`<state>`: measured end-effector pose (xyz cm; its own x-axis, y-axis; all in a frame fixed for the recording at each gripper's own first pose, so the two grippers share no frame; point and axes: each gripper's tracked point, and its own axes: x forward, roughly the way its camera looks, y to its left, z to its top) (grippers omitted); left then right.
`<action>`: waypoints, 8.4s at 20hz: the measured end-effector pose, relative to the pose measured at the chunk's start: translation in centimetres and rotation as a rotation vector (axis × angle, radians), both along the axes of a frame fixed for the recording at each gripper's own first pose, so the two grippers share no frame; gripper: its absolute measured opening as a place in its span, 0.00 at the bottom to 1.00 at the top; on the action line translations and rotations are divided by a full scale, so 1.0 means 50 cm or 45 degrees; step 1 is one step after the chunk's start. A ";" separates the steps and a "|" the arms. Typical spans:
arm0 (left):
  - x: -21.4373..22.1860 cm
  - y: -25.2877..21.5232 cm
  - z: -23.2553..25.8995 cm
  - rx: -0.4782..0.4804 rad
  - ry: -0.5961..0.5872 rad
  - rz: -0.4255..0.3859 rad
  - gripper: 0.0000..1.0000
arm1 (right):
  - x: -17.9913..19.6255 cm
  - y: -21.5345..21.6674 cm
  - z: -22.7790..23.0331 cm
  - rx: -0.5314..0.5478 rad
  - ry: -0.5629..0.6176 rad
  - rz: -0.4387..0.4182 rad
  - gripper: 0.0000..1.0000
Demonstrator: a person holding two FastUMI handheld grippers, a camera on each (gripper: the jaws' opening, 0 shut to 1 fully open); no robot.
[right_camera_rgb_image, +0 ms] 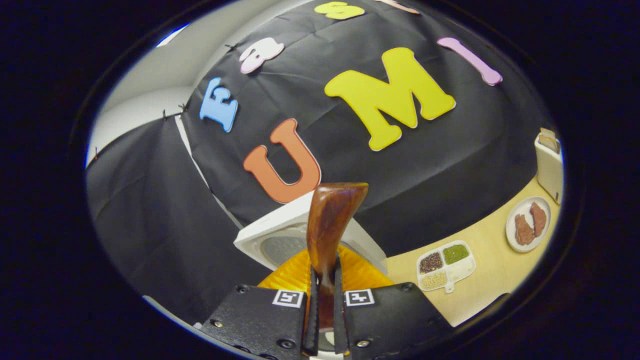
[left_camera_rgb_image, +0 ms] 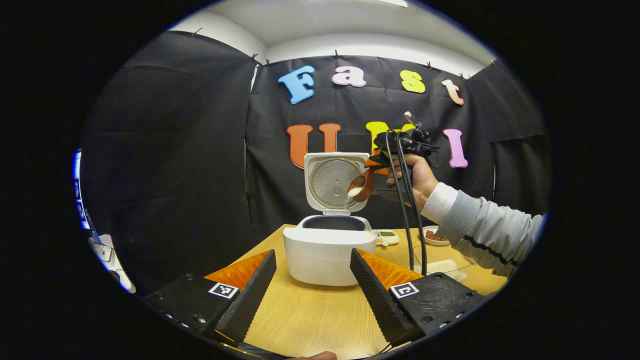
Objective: Close the left gripper, press the button to open the rice cooker; take a wooden spoon from the chopstick holder with the right hand, scoop a spoonful of rice and pour it into the rice cooker, then put the wooden spoon back into the chopstick holder.
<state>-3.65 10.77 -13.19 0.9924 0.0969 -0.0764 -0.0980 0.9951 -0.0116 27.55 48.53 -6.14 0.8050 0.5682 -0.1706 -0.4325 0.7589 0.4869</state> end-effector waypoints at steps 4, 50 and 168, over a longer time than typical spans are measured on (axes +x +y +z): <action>0.003 0.006 -0.016 -0.005 0.021 -0.005 0.95 | -0.004 0.026 -0.036 -0.176 -0.091 0.023 0.17; 0.120 -0.183 0.013 -0.003 -0.060 -0.201 0.94 | -0.165 -0.697 0.072 -0.496 -0.500 -0.372 0.19; 0.458 -0.060 -0.129 -0.027 0.488 -0.106 0.98 | -0.796 -0.781 -0.151 -0.286 -0.570 -0.189 1.00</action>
